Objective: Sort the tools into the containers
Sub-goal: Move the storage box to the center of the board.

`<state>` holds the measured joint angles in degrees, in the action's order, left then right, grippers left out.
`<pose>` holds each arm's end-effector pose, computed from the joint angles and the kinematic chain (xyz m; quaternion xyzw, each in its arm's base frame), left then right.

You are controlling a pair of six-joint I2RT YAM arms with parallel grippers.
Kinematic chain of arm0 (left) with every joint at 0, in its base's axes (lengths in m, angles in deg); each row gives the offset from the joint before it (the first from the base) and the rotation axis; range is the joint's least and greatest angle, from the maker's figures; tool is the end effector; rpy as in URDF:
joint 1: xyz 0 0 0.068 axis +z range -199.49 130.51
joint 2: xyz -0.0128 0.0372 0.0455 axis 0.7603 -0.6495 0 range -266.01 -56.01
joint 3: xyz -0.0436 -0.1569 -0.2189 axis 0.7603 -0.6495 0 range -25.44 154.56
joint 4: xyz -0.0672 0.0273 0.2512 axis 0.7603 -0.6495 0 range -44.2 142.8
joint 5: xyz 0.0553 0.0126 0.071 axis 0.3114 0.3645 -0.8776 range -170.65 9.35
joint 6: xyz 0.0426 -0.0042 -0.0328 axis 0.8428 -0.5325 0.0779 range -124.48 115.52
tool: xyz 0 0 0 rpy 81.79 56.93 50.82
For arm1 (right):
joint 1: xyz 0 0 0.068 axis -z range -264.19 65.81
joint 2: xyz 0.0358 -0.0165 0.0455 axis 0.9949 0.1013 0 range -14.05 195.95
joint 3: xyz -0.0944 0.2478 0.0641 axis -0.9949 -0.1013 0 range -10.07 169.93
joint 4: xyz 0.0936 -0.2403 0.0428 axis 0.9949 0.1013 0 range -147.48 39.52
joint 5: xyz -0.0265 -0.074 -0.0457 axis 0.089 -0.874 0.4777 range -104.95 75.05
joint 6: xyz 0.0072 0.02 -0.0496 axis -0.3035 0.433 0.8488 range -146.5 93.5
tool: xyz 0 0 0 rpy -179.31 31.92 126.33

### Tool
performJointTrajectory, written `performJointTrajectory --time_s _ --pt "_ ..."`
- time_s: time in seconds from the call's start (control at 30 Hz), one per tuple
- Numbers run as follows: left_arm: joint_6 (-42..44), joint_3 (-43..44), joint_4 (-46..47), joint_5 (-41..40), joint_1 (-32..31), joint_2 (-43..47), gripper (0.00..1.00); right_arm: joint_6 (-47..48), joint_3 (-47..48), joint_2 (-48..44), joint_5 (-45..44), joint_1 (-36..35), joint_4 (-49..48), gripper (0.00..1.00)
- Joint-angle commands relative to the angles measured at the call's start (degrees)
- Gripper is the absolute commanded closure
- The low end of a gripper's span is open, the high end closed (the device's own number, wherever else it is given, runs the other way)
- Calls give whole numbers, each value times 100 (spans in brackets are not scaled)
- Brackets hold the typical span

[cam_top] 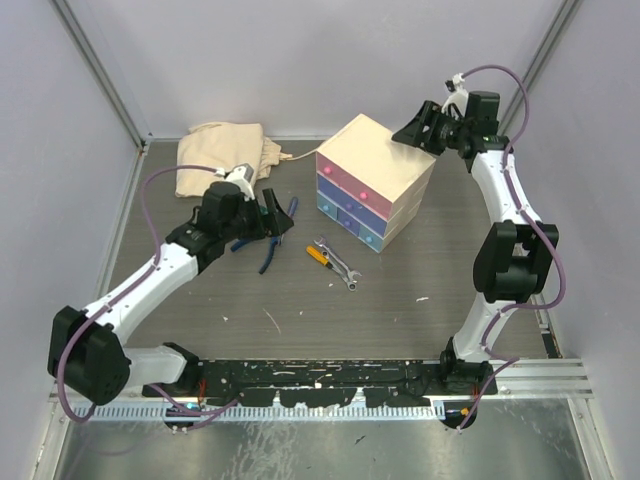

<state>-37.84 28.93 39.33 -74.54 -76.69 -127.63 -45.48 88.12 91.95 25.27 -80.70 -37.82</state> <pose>0.2496 -0.1324 0.2928 -0.0204 0.8681 -0.2890 0.4031 0.4341 -0.0034 0.3466 -0.0186 0.8220 0.3569 0.4433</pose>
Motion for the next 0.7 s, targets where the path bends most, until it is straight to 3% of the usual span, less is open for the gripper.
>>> performJointTrajectory --time_s 0.0,0.57,0.67 --pt "91 249 833 390 28 -294 21 79 -180 -357 109 -85 142 34" --pt "-426 687 2307 871 -92 -1635 32 -255 -1744 -1631 -612 -690 -42 40" --pt "-539 678 2910 1184 -92 -1908 36 -261 -1925 -1771 -589 -687 -129 40"
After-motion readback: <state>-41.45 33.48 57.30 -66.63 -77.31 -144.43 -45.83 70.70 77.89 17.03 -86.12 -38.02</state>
